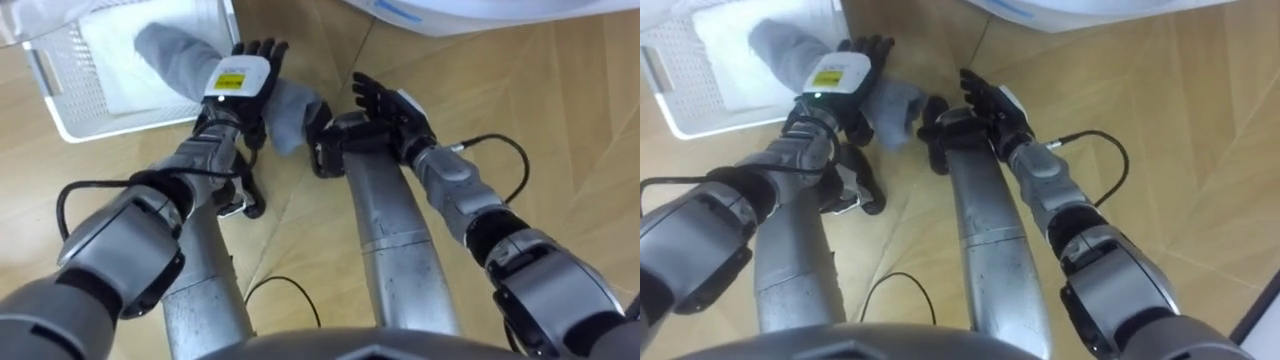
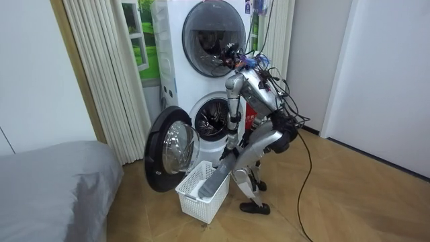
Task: Put towel into washing machine
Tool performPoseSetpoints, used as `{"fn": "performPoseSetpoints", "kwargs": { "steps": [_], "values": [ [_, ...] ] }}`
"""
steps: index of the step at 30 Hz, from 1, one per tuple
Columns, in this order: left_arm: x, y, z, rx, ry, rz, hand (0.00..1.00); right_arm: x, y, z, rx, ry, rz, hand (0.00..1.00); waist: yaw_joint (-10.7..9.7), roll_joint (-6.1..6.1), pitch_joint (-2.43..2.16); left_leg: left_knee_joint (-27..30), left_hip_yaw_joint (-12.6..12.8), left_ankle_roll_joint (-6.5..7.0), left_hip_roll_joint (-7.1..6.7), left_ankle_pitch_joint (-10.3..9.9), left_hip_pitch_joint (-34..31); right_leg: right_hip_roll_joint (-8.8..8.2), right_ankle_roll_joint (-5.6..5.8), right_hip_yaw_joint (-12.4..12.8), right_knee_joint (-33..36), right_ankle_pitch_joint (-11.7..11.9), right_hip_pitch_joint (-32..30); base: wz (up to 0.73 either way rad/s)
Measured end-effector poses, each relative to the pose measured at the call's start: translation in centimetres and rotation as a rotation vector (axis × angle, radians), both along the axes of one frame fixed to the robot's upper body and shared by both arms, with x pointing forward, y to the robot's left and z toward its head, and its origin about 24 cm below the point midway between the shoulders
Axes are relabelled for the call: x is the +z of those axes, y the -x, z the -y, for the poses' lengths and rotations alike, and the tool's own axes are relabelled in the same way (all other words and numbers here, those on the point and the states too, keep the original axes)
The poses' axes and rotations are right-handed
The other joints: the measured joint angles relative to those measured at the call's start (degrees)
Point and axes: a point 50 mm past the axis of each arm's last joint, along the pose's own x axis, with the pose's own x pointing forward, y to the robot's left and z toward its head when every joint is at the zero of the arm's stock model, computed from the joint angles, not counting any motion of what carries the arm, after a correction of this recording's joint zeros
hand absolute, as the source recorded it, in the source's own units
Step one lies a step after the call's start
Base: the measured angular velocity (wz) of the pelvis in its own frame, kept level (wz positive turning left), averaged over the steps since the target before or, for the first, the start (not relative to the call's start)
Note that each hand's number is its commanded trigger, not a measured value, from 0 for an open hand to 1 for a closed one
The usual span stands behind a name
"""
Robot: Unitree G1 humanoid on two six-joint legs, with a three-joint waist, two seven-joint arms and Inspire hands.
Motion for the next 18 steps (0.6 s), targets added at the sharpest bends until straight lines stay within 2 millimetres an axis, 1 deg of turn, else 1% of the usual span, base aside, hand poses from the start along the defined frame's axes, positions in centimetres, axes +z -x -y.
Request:
{"fn": "performPoseSetpoints", "kwargs": {
  "steps": [1, 2, 3, 12, 18],
  "values": [
    [0.1, -0.2, -0.2, -0.002, -0.009, -0.011, 1.00, 0.1, -0.1, -0.1, 0.005, 0.000, 0.005, 0.00, -0.35, -0.59, -0.01, 0.02, 0.16, 0.00, -0.04, 0.00, -0.14, 0.03, -0.03, 0.21, 0.23, -0.03, -0.33, 0.00],
    [0.2, -0.2, -0.4, -0.001, -0.016, -0.023, 1.00, 0.3, -0.3, -0.1, 0.007, 0.001, 0.011, 0.00, -0.79, -0.85, -0.08, 0.15, 0.15, 0.00, -0.04, 0.00, -0.46, -0.02, -0.08, 0.17, 0.38, -0.06, -0.66, 0.00],
    [0.2, -0.3, -0.5, -0.003, -0.020, -0.027, 1.00, 0.4, -0.4, -0.1, 0.008, 0.002, 0.014, 0.00, -0.95, -0.93, -0.05, 0.18, 0.14, 0.00, -0.04, 0.00, -0.58, -0.03, -0.10, 0.15, 0.42, -0.07, -0.78, 0.00],
    [0.0, -0.4, -0.4, -0.031, -0.071, -0.112, 1.00, 0.5, -0.7, 0.2, -0.009, 0.011, 0.017, 0.00, -1.25, -0.99, -0.08, -0.16, 0.10, -0.04, 0.00, -0.02, -0.46, -0.13, -0.19, -0.03, 0.07, -0.16, -0.60, 0.00],
    [-1.0, 0.5, -0.3, -0.052, -0.089, -0.169, 1.00, -0.3, 0.0, 0.6, -0.045, 0.009, -0.020, 0.00, -0.73, -0.96, -0.11, -1.81, 0.05, -0.21, -0.02, 0.11, 2.14, -0.04, -0.19, -0.30, -1.66, -0.15, 2.03, -0.01]
  ]
}}
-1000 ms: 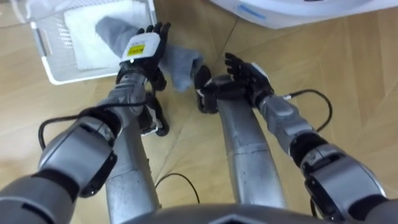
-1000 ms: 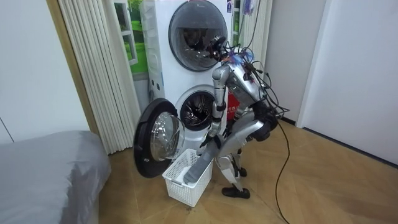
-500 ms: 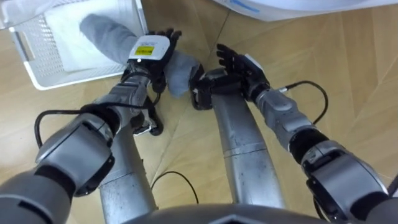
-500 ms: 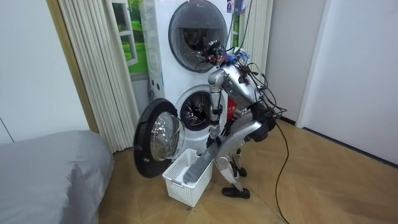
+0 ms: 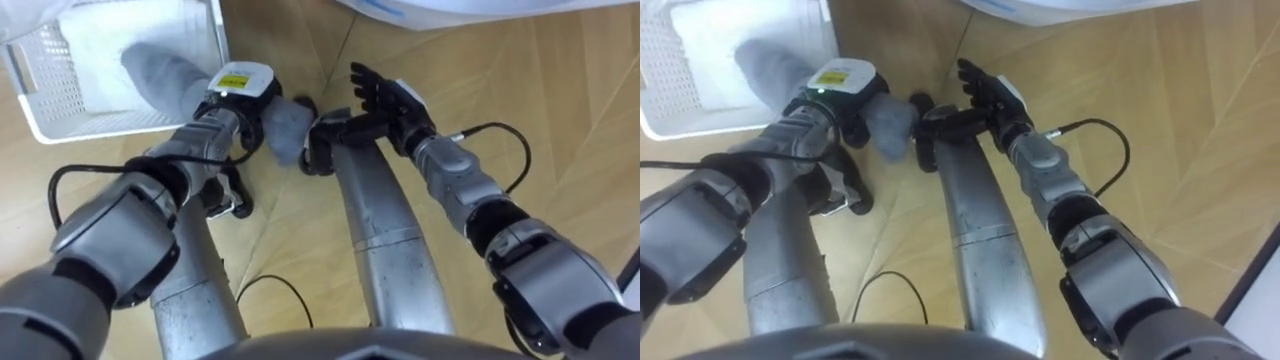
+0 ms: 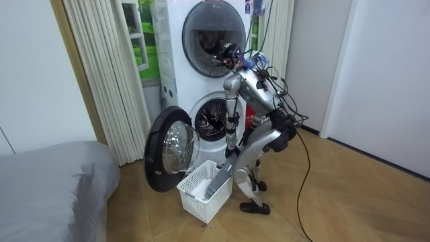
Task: Put towel into washing machine
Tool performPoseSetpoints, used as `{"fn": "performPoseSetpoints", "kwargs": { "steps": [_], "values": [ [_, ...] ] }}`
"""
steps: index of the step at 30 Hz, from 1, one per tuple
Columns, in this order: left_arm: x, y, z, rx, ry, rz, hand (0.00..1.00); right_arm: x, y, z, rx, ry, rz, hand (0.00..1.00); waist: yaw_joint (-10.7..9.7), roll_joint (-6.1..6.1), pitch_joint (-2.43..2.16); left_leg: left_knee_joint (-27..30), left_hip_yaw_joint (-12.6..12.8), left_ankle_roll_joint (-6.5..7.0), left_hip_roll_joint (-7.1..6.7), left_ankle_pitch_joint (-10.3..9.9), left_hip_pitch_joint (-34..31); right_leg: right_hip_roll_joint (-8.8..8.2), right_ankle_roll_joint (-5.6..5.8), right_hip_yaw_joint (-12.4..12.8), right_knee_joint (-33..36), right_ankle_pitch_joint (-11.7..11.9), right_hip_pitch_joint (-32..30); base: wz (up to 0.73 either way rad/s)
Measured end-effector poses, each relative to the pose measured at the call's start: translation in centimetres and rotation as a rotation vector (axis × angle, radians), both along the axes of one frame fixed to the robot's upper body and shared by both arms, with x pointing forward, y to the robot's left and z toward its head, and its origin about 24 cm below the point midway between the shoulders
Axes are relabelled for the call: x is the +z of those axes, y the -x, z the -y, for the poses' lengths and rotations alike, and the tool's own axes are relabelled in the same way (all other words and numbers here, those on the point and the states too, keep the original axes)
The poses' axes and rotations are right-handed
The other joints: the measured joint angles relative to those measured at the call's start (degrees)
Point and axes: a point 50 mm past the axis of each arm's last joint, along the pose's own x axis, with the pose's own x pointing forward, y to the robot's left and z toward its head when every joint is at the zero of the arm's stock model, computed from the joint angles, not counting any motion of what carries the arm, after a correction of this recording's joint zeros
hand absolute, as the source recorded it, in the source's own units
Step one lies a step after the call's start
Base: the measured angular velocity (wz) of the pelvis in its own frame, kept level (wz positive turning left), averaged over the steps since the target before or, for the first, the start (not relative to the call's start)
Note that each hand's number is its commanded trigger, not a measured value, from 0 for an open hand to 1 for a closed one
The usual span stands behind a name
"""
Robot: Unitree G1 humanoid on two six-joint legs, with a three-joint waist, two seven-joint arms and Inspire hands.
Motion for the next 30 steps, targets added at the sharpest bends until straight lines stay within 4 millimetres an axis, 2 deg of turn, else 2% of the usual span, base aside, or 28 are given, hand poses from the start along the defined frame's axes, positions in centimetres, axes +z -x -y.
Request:
{"fn": "performPoseSetpoints", "kwargs": {
  "steps": [6, 9, 13, 16, 22, 26, 29, 30],
  "values": [
    [-1.8, 1.7, -0.5, 0.047, 0.028, -0.059, 1.00, -2.0, 2.0, 0.7, -0.041, -0.004, -0.080, 0.00, 1.37, -0.02, -0.13, -3.27, 0.34, -0.29, -0.38, 0.20, 7.06, 0.02, 0.12, 0.08, -2.90, 0.04, 6.90, -0.02],
    [-2.5, 2.6, -0.5, 0.080, 0.062, -0.079, 1.00, -3.2, 3.3, 1.3, -0.060, 0.009, -0.134, 0.00, 2.51, 0.10, -0.18, -6.32, 0.33, -0.51, -0.74, 1.03, 11.31, 0.13, 0.38, -0.07, -6.05, 0.72, 11.45, 0.00],
    [-3.1, 3.3, -0.5, 0.202, 0.204, -0.083, 1.00, -4.6, 4.9, 2.4, -0.104, 0.030, -0.196, 0.00, 4.22, 0.73, -0.55, -11.02, 0.50, -0.55, -1.46, 2.16, 17.56, -0.05, 0.74, -0.31, -10.42, 1.29, 17.83, 0.03],
    [-2.6, 2.8, -0.7, 0.287, 0.298, -0.049, 1.00, -5.2, 5.8, 3.1, -0.118, 0.052, -0.222, 0.00, 5.35, 1.30, -0.77, -12.98, 0.51, -0.64, -1.91, 2.55, 20.46, -0.09, 0.99, -0.19, -12.16, 1.44, 20.70, 0.00],
    [-0.5, 1.4, -1.7, 0.415, 0.493, 0.086, 1.00, -5.3, 6.0, 3.6, -0.115, 0.080, -0.222, 0.00, 7.39, 1.81, -0.83, -15.32, 0.64, -0.61, -2.05, 3.03, 25.11, -0.29, 1.08, -0.75, -14.50, 1.63, 25.47, 0.01],
    [1.5, 0.3, -0.9, 0.452, 0.678, 0.164, 1.00, -5.1, 5.8, 3.9, -0.107, 0.089, -0.209, 0.00, 8.65, 2.47, -0.84, -16.97, 0.44, -0.49, -2.95, 3.48, 27.57, -0.97, 1.25, -1.20, -15.63, 1.83, 27.91, 0.07],
    [2.2, 0.2, 0.1, 0.471, 0.834, 0.158, 1.00, -4.9, 5.7, 3.8, -0.085, 0.097, -0.196, 0.00, 9.01, 2.79, -0.96, -18.55, 0.56, -0.26, -3.94, 4.20, 29.10, -1.81, 1.55, -1.25, -16.15, 1.91, 29.20, 0.09],
    [2.2, 0.4, 0.2, 0.479, 0.864, 0.148, 1.00, -4.9, 5.8, 3.9, -0.077, 0.100, -0.198, 0.00, 8.97, 3.05, -1.12, -18.83, 0.52, -0.23, -3.97, 4.27, 29.41, -1.89, 1.56, -1.44, -16.47, 1.91, 29.64, 0.12]
  ]
}}
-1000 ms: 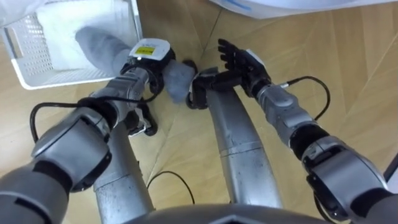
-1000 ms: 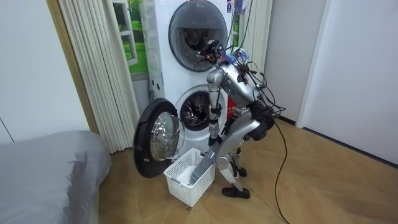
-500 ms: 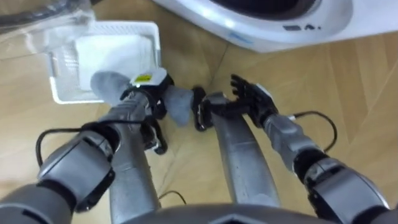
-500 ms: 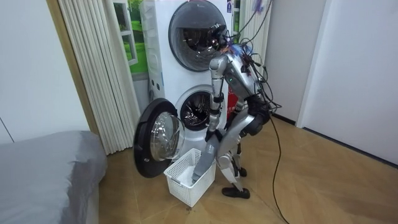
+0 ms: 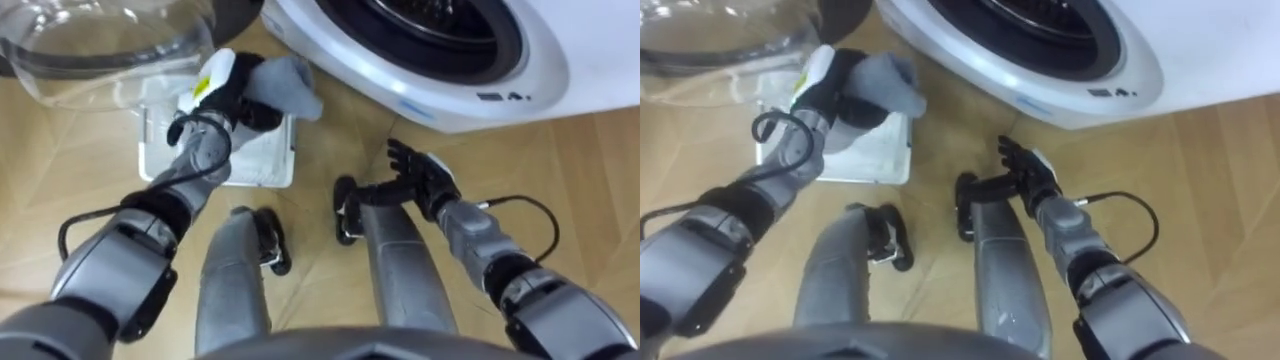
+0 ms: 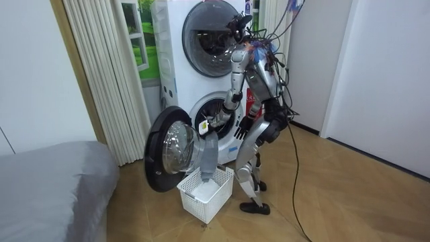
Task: Put towel into washing machine
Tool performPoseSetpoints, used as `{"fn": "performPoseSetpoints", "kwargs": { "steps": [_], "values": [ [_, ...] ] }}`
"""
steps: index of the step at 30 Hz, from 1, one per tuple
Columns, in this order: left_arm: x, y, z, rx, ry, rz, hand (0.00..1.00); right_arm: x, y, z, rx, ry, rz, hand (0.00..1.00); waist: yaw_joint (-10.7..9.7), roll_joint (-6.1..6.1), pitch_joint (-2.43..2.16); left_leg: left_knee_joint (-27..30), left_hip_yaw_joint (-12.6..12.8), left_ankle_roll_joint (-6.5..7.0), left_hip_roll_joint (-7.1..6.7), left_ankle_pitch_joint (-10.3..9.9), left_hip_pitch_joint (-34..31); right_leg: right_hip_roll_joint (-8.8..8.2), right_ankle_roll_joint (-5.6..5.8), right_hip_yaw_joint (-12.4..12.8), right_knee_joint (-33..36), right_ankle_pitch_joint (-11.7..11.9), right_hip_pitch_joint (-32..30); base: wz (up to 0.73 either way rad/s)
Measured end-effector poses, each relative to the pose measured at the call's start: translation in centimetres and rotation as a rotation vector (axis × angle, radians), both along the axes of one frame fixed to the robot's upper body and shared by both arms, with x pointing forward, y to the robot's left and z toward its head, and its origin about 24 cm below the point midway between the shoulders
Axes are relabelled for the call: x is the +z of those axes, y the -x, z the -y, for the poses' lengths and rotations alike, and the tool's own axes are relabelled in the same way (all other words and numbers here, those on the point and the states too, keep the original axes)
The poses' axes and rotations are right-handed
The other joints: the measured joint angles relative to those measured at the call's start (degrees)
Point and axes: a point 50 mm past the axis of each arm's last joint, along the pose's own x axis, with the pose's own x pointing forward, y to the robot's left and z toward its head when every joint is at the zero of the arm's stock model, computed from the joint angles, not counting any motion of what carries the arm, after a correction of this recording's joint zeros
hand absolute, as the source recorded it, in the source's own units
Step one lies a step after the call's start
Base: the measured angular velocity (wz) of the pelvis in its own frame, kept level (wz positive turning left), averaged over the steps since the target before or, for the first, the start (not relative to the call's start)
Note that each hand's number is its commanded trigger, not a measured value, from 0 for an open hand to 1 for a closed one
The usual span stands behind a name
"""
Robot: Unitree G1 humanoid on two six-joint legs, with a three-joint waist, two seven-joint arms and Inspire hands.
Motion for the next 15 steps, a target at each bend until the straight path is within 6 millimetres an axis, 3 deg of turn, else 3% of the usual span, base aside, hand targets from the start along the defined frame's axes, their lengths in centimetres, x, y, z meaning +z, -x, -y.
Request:
{"fn": "performPoseSetpoints", "kwargs": {
  "steps": [1, 8, 12, 15],
  "values": [
    [-0.2, 0.4, 0.4, -0.010, 0.073, -0.022, 1.00, -0.1, 0.2, 0.1, 0.008, 0.001, -0.004, 0.00, -0.14, 0.45, -0.30, -0.59, -0.29, 0.06, -0.01, 0.26, 0.49, -0.03, 0.11, -0.16, -0.90, 0.16, 0.81, 0.10],
    [-1.3, 2.0, 2.0, -0.065, 0.553, -0.201, 1.00, 0.2, 0.0, -0.8, 0.066, -0.002, 0.022, 0.00, 0.31, 0.27, -0.59, -2.74, -0.04, 0.18, -0.10, 1.13, 1.80, -0.09, 0.33, -0.08, -3.00, 0.96, 2.03, 0.01],
    [-1.2, 2.5, 2.7, -0.137, 0.700, -0.248, 1.00, 0.1, 0.1, -0.9, 0.083, 0.003, 0.004, 0.00, 0.40, 0.02, -0.80, -2.76, -0.14, 0.28, -0.08, 1.20, 1.76, -0.11, 0.46, -0.11, -3.23, 1.05, 2.16, 0.00],
    [-1.1, 2.7, 3.0, -0.176, 0.797, -0.264, 1.00, 0.2, 0.1, -1.2, 0.093, -0.014, 0.003, 0.00, 0.37, -0.69, -1.41, -2.61, -0.13, 0.31, -0.02, 1.23, 1.82, -0.02, 0.48, -0.08, -3.26, 1.13, 2.29, -0.01]
  ]
}}
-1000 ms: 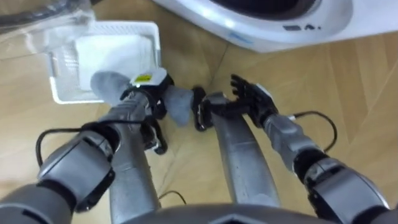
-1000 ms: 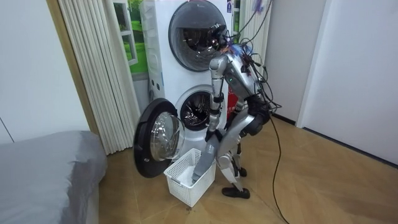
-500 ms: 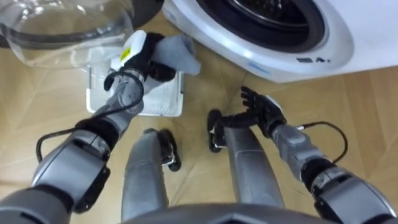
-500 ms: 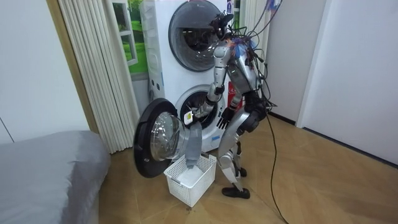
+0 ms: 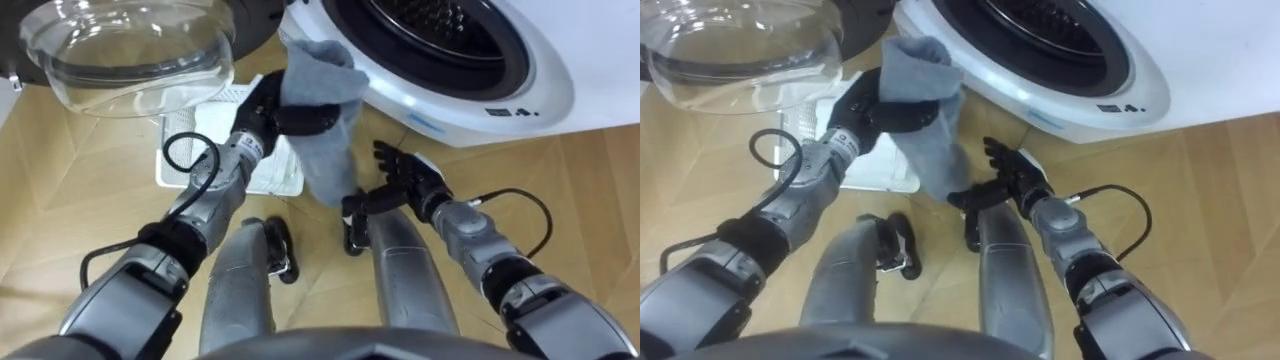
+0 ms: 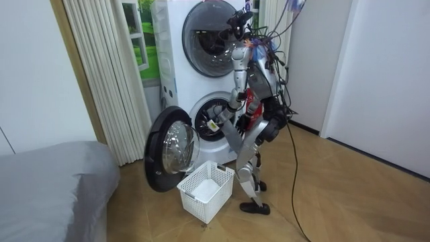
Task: Put towel into washing machine
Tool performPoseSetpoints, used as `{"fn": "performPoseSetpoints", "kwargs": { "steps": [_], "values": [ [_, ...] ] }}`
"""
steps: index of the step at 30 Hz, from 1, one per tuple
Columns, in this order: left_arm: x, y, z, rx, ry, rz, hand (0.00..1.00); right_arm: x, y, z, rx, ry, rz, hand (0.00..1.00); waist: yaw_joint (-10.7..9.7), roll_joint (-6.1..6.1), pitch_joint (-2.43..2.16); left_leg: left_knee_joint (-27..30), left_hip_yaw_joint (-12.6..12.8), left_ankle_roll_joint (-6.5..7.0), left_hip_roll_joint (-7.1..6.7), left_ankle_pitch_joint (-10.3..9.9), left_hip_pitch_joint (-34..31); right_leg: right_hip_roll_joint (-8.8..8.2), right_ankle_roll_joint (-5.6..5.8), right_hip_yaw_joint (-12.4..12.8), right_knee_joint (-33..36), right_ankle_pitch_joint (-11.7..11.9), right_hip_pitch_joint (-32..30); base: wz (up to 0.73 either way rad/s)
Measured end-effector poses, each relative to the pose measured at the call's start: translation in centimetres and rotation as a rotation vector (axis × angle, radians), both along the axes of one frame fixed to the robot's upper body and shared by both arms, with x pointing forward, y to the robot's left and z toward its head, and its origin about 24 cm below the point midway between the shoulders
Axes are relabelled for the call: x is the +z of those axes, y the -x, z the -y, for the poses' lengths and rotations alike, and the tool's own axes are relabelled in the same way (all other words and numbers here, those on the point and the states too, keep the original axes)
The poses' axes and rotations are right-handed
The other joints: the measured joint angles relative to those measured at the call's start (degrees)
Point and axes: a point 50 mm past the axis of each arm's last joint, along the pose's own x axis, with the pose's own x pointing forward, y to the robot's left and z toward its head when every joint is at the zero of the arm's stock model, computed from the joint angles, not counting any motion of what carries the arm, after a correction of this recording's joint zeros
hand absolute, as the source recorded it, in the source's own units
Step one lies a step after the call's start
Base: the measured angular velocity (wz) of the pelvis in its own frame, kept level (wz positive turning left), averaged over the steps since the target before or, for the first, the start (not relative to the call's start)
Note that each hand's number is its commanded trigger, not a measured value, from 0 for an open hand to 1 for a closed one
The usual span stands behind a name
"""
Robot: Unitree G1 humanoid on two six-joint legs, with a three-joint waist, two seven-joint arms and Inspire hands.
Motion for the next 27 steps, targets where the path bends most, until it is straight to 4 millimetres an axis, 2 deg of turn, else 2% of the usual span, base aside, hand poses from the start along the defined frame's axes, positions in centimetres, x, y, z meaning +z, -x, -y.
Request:
{"fn": "performPoseSetpoints", "kwargs": {
  "steps": [6, 17, 18, 19, 27],
  "values": [
    [-0.8, 0.9, -0.2, -0.031, 0.117, -0.058, 1.00, 0.3, -0.2, -0.4, 0.005, -0.044, 0.009, 0.00, 0.33, -0.18, -0.20, -0.86, 0.08, 0.00, -0.03, 0.00, 2.79, 0.75, 0.20, 0.22, -1.66, 0.95, 2.87, -0.07],
    [-1.7, 1.8, -0.3, -0.034, 0.279, -0.162, 1.00, 0.6, -0.2, -1.2, 0.038, -0.054, 0.023, 0.00, 0.37, 0.56, -0.71, -1.14, -0.02, -0.05, 0.13, 0.16, 3.20, 1.26, 0.10, 0.14, -2.46, 1.63, 3.41, -0.01],
    [-1.7, 1.8, -0.2, -0.035, 0.289, -0.168, 1.00, 0.6, -0.2, -1.2, 0.042, -0.051, 0.025, 0.68, 0.45, 0.57, -0.71, -1.23, -0.04, -0.08, 0.12, 0.18, 3.21, 1.24, 0.09, 0.14, -2.52, 1.63, 3.40, 0.00],
    [-1.8, 1.8, -0.1, -0.033, 0.307, -0.180, 1.00, 0.7, -0.3, -1.2, 0.048, -0.045, 0.027, 1.00, 0.66, 0.60, -0.73, -1.50, -0.05, -0.14, 0.11, 0.29, 3.22, 1.21, 0.00, 0.13, -2.77, 1.69, 3.40, 0.00],
    [-2.2, 2.2, 0.2, -0.036, 0.371, -0.226, 1.00, 0.8, -0.3, -1.3, 0.059, -0.032, 0.025, 1.00, 1.67, 1.04, -0.69, -2.25, 0.04, -0.28, 0.03, 0.55, 3.35, 1.00, -0.19, -0.26, -3.20, 1.77, 3.27, 0.00]
  ]
}}
